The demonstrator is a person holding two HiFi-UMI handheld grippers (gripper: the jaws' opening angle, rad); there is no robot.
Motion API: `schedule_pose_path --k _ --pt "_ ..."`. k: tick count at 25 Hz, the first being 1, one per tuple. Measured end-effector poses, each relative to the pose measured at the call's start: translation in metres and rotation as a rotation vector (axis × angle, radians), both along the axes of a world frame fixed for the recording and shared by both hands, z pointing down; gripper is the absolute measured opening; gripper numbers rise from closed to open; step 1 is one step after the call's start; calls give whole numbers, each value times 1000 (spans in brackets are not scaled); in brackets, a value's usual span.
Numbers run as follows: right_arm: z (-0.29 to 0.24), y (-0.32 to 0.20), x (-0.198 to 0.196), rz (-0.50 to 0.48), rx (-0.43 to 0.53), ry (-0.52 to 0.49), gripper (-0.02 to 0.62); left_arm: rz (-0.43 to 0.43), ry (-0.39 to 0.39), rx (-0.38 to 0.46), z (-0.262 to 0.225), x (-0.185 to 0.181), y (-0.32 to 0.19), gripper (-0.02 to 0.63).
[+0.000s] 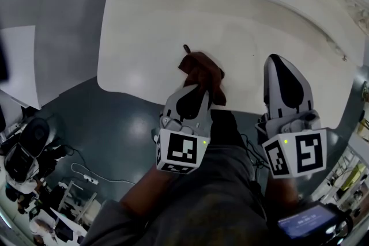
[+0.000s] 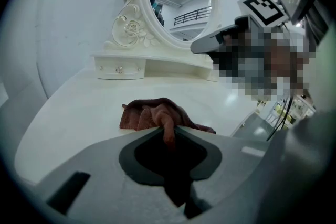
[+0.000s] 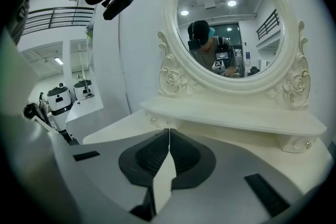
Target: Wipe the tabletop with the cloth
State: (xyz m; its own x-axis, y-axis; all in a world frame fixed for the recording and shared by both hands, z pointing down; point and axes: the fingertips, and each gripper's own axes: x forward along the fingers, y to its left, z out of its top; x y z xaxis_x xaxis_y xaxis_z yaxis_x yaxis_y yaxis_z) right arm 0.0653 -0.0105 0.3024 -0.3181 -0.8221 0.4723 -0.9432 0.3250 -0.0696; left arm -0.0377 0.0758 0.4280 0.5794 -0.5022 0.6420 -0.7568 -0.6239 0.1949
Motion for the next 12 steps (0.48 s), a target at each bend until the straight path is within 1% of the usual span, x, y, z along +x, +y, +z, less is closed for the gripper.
schedule_pose_path --k 6,12 --pt "1 -4 -20 -1 -1 -1 15 -15 2 -3 -1 -24 -9 54" --pt "1 -5 -38 -7 2 -3 15 -28 -14 8 -3 -48 -14 55"
